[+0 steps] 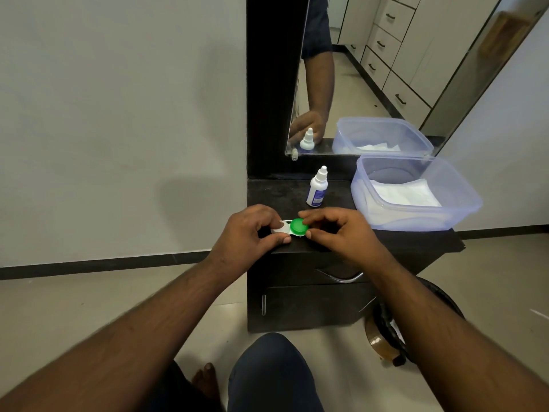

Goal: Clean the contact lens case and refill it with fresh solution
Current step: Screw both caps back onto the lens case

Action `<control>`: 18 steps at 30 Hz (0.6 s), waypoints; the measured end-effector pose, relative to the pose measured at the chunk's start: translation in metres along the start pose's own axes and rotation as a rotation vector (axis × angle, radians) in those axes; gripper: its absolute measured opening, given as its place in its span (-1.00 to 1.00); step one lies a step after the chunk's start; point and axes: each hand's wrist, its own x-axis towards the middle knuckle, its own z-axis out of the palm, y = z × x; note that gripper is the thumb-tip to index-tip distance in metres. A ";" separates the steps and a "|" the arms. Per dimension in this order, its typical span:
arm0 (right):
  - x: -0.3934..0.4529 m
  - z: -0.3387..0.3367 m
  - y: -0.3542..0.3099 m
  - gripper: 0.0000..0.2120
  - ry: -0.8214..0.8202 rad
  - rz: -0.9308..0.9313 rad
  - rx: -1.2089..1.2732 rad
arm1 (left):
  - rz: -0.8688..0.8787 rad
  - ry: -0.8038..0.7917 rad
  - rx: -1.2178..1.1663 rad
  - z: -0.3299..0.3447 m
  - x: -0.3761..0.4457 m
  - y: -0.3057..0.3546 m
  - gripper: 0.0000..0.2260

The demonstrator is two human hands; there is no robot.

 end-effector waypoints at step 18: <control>0.004 0.005 -0.007 -0.83 0.049 -0.072 -0.114 | 0.034 -0.008 -0.005 -0.001 0.001 0.000 -0.85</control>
